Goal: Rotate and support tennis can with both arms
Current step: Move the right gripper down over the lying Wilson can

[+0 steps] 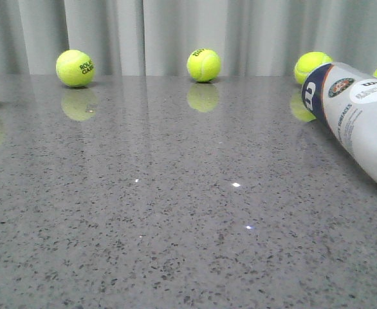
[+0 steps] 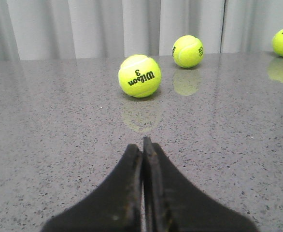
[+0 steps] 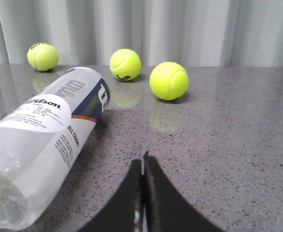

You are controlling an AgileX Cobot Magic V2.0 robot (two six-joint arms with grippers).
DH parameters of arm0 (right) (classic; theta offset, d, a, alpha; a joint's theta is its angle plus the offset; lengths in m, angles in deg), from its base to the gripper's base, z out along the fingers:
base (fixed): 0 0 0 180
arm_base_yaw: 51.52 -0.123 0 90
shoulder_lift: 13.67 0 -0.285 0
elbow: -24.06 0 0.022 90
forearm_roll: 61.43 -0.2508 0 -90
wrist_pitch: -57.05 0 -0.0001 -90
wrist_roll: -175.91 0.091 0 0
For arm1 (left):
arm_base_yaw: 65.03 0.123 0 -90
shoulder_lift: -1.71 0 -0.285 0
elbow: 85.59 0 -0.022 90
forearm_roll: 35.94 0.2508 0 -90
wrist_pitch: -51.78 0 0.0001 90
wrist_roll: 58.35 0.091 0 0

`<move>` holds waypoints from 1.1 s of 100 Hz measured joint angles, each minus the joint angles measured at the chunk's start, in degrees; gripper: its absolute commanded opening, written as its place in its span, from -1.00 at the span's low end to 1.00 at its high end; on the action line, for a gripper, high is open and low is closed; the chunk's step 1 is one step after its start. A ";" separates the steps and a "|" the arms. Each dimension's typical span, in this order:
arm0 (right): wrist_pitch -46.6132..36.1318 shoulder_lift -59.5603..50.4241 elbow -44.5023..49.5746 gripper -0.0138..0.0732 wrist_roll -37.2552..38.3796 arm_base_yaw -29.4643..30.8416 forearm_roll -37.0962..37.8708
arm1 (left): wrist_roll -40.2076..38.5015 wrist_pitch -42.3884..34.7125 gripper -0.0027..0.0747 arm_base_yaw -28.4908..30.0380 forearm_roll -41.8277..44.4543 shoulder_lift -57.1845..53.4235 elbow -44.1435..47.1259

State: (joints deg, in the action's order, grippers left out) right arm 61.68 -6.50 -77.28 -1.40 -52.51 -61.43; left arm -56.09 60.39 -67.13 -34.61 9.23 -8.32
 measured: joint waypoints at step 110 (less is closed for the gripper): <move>-0.55 0.00 -1.55 -0.82 0.00 0.34 0.00 | 0.00 0.00 -0.98 0.00 0.00 0.00 0.00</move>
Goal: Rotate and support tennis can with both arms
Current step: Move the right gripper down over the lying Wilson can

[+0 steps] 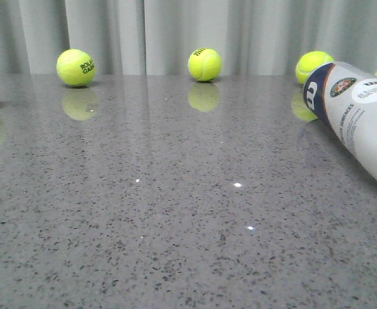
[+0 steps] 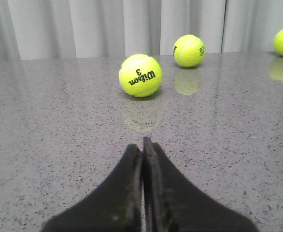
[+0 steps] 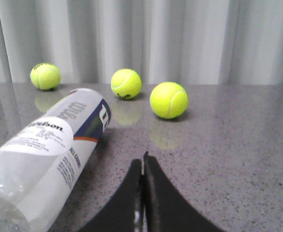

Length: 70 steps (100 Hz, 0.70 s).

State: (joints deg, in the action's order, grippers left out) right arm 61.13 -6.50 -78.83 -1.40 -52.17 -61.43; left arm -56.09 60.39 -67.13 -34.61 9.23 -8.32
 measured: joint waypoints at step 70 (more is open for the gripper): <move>31.35 31.64 -29.45 0.76 0.11 -1.32 -3.32 | 0.00 0.00 -0.98 0.00 0.00 0.00 0.00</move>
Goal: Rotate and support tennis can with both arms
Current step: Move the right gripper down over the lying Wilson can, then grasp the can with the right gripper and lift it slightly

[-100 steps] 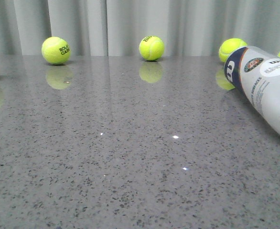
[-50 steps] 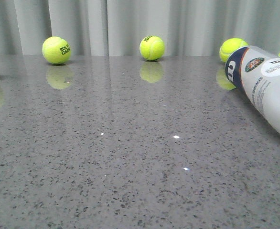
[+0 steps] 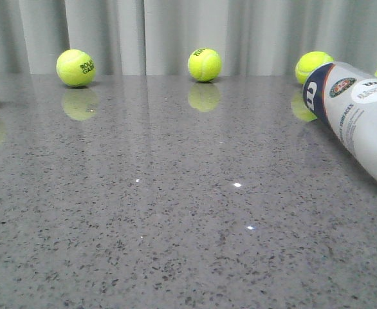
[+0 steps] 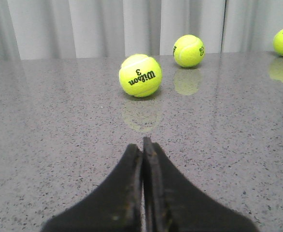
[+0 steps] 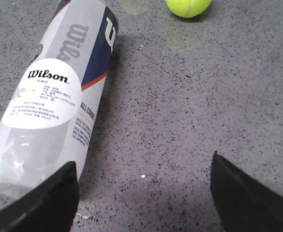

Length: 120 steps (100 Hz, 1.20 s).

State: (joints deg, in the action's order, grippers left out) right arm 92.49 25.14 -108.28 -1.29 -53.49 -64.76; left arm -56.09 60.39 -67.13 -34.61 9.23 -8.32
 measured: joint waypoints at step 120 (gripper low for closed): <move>23.72 57.04 -37.23 -0.63 -3.46 -0.13 -24.77 | 0.00 0.00 -0.98 0.00 0.00 0.00 0.00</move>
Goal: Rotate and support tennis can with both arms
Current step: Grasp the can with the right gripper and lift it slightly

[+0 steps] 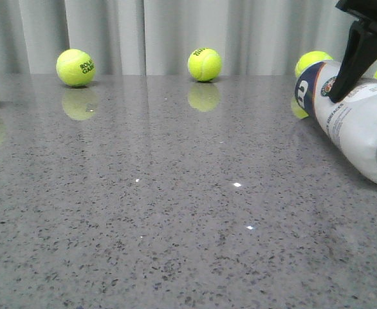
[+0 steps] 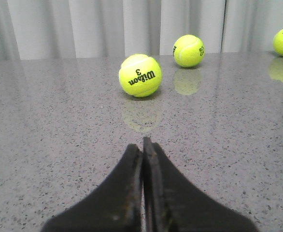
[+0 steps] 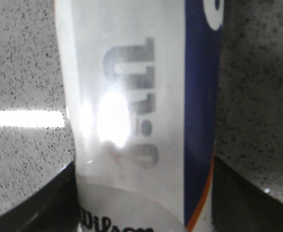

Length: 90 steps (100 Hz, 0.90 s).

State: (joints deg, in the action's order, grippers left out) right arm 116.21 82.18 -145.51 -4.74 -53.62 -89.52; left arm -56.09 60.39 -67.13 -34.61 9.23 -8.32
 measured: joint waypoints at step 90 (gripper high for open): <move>-4.44 2.50 -10.82 -0.63 -71.86 -16.99 3.23 | 0.00 0.00 -0.98 0.00 0.00 0.00 0.00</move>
State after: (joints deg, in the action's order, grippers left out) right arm 111.77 84.69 -156.33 -76.60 -70.62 -86.29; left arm -56.09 60.39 -67.13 -34.61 9.23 -8.32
